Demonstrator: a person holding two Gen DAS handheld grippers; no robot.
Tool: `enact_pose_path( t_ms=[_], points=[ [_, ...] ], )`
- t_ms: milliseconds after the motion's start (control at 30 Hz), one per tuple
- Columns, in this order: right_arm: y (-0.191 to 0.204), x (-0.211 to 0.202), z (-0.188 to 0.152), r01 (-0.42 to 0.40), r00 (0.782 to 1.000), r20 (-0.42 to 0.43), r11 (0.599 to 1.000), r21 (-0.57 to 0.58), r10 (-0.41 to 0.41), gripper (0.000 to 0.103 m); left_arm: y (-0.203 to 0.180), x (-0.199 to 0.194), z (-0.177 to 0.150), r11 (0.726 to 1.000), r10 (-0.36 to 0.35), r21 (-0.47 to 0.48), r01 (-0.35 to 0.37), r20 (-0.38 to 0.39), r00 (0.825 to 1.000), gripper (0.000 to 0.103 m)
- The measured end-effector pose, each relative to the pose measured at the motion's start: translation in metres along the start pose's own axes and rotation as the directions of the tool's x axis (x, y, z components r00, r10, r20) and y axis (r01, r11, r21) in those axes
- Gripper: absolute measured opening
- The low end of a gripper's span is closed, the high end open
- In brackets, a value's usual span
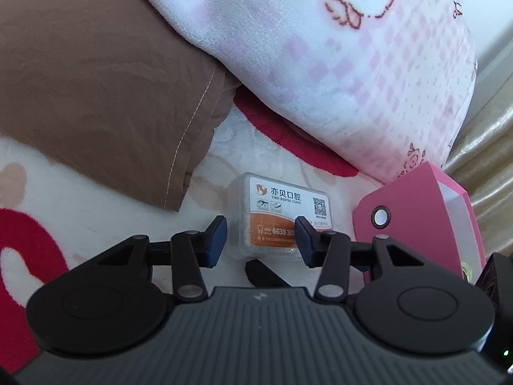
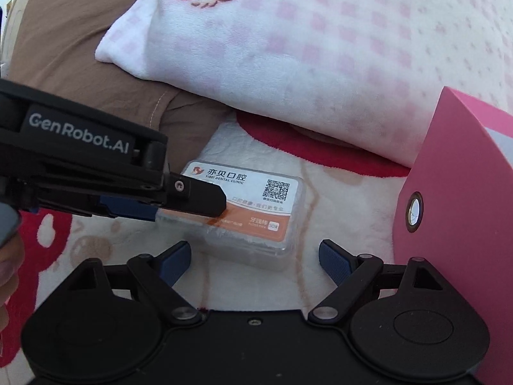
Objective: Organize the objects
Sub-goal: 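Close the left tool on the clear dental-floss box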
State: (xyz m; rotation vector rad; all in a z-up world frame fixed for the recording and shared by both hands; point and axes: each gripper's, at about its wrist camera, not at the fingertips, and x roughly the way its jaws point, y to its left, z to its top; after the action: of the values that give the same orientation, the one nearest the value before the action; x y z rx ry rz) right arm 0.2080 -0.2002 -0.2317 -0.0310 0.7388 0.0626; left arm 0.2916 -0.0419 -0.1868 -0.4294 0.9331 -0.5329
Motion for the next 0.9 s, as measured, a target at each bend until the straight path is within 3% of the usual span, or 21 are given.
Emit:
enact_pose_path(
  t_ms=[67, 300, 400, 500, 667, 900],
  points=[
    [0.001, -0.003, -0.001, -0.047, 0.999, -0.006, 0.999, 0.003, 0.047, 0.089, -0.001, 0.000, -0.001, 1.000, -0.012, -0.012, 0.011, -0.025, 1.000, 0.042],
    [0.011, -0.024, -0.010, -0.082, 0.993, -0.082, 0.996, 0.022, 0.083, 0.089, -0.010, -0.017, -0.015, 0.999, 0.038, -0.019, -0.040, -0.124, 0.992, 0.042],
    [0.016, -0.036, -0.019, -0.095, 0.989, -0.116, 0.995, 0.018, 0.096, 0.090, -0.009, -0.022, -0.023, 0.998, 0.039, -0.043, -0.048, -0.188, 0.981, 0.042],
    [0.022, -0.046, -0.030, -0.110, 0.980, -0.162, 0.993, 0.033, 0.114, 0.095, -0.015, -0.025, -0.030, 0.997, 0.070, -0.006, -0.075, -0.266, 0.961, 0.042],
    [0.029, -0.051, -0.039, -0.105, 0.979, -0.173, 0.994, 0.010, 0.105, 0.098, -0.011, -0.031, -0.035, 0.996, 0.064, -0.038, -0.075, -0.243, 0.968, 0.042],
    [0.016, -0.050, -0.029, -0.126, 0.974, -0.172, 0.986, 0.112, 0.144, 0.098, -0.001, -0.032, -0.036, 0.993, 0.062, -0.086, -0.078, -0.171, 0.983, 0.043]
  ],
)
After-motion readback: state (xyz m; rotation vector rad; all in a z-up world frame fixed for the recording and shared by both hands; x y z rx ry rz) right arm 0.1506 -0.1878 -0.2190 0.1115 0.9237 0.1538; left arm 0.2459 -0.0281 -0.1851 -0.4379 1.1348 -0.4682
